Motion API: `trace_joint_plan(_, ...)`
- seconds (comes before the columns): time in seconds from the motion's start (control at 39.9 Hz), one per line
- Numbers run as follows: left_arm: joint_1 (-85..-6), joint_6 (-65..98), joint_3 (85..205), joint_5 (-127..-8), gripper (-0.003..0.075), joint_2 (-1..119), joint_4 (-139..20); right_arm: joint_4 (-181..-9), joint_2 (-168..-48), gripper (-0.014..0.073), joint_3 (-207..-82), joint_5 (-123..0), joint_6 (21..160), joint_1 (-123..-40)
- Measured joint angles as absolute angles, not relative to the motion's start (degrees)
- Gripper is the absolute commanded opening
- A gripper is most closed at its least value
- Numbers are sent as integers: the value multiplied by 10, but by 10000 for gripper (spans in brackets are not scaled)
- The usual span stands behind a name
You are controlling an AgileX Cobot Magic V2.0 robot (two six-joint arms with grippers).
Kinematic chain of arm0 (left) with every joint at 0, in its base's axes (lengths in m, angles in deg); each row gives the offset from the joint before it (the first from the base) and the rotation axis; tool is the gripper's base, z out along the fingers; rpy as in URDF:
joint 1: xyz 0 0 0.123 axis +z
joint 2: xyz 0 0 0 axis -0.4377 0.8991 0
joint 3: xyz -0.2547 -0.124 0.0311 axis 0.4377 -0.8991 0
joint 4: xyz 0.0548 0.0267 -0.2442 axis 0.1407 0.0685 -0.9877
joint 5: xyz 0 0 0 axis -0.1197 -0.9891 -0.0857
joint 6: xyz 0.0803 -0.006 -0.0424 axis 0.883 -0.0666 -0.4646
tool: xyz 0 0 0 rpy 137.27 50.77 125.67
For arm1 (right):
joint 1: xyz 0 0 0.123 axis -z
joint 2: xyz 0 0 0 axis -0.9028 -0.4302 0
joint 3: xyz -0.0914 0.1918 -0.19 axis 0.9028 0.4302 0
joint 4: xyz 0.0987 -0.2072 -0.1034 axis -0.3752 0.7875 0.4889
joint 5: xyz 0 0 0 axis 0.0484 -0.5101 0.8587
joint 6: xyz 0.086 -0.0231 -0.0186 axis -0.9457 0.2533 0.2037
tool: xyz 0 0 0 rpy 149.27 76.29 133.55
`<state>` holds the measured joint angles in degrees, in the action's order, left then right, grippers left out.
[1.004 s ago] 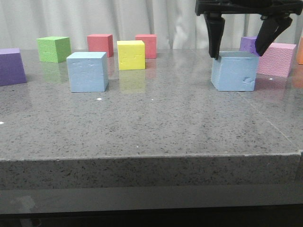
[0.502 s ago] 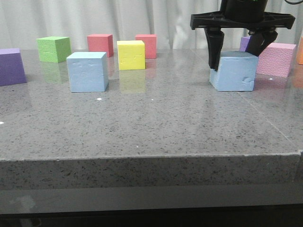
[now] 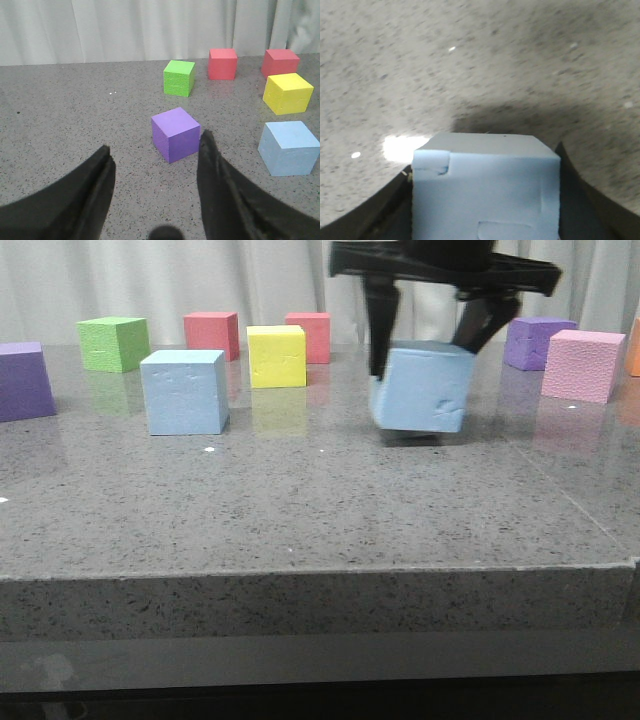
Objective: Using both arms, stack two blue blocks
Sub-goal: 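Carry the light blue cube toward the table center and set it down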
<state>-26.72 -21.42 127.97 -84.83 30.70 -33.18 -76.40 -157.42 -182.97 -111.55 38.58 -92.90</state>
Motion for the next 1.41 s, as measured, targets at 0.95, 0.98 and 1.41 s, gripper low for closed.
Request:
trace_joint_plan(0.95,-267,-214,1280,-848,364,307,-332,-611,-1589,629,-1830,-1084,187,-1025)
trace_joint_plan(0.98,-267,-214,1280,-848,364,307,-332,-611,-1589,629,-1830,-1084,187,-1025)
trace_joint_plan(1.41,-267,-214,1280,-848,364,307,-332,-723,-1485,627,-1826,-1080,452,-985)
